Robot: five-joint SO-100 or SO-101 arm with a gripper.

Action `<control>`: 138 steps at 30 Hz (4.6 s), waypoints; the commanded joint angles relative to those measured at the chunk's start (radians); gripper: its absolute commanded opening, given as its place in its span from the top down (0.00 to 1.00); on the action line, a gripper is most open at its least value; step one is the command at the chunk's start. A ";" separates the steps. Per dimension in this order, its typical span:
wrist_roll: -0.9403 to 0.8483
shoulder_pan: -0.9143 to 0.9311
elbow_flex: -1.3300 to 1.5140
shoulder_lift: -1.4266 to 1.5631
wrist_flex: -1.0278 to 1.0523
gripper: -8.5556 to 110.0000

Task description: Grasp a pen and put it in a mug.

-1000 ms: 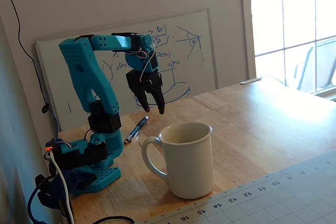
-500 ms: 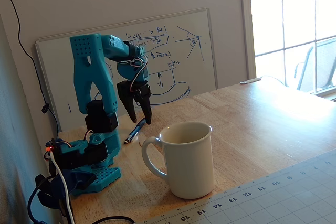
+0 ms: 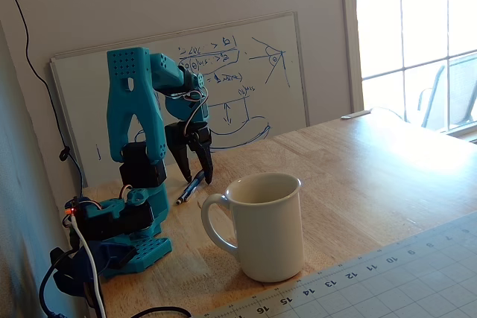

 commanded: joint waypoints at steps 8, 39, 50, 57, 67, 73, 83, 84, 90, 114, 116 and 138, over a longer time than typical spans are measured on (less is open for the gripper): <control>-0.002 -0.008 -0.061 0.017 -0.002 0.91; -0.031 0.589 0.345 0.873 -0.945 0.92; -0.307 1.112 0.469 1.250 -1.134 0.92; -0.316 1.436 0.594 1.473 -1.129 0.92; -0.318 1.638 0.836 1.713 -1.124 0.92; -0.416 1.661 0.989 1.766 -1.124 0.92; -0.506 1.663 1.109 1.793 -1.015 0.92; -0.506 1.663 1.109 1.804 -0.983 0.92; -0.502 1.663 1.108 1.945 -0.764 0.92; -0.509 1.612 1.117 2.095 -0.453 0.88; -0.509 1.603 1.115 2.095 -0.454 0.85; -1.655 1.261 1.037 2.037 -0.437 0.92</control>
